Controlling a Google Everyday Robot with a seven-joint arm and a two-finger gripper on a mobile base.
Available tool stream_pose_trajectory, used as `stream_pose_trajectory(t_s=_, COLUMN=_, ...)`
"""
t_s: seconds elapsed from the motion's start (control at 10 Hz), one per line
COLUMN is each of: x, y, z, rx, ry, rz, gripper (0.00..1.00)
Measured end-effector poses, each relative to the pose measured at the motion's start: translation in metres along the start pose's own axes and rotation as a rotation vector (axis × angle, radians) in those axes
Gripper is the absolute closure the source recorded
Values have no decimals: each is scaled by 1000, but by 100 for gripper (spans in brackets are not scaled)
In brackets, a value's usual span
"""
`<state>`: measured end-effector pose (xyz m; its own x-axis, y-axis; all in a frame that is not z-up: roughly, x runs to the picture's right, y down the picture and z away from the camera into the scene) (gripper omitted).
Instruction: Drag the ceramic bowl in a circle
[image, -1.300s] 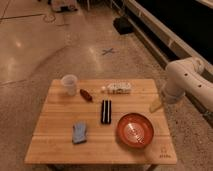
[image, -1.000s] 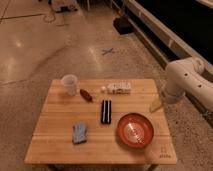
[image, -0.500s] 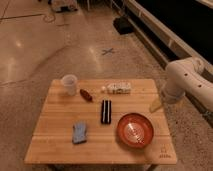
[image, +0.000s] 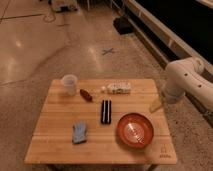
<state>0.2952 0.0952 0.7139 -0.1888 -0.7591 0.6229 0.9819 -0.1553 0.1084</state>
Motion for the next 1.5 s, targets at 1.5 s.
stream_pose_trajectory(t_s=1.5, x=-50, y=-5, z=104, rx=-24, ry=-41, rz=-86, gripper=20)
